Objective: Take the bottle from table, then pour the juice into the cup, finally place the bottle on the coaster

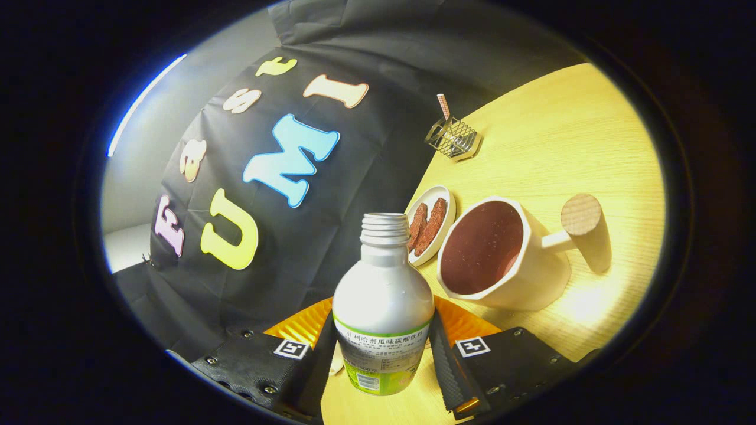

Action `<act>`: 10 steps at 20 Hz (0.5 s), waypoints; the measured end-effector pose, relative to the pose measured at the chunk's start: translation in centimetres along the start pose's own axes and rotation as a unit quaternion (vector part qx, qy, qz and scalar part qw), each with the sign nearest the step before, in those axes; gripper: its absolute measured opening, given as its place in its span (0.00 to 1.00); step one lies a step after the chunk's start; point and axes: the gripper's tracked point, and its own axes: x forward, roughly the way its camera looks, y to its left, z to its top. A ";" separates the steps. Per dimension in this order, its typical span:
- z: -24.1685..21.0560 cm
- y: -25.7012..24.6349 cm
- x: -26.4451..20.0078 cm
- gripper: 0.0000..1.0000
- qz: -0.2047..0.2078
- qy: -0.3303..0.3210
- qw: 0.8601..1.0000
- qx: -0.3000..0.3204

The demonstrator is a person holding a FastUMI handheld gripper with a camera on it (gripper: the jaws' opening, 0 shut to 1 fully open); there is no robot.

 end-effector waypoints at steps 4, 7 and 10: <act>-0.3 0.0 -0.2 0.75 -0.022 -0.002 0.995 -0.101; -0.7 1.4 -0.2 0.75 -0.021 -0.003 0.988 -0.155; -1.1 2.5 -0.5 0.75 -0.026 -0.006 0.976 -0.218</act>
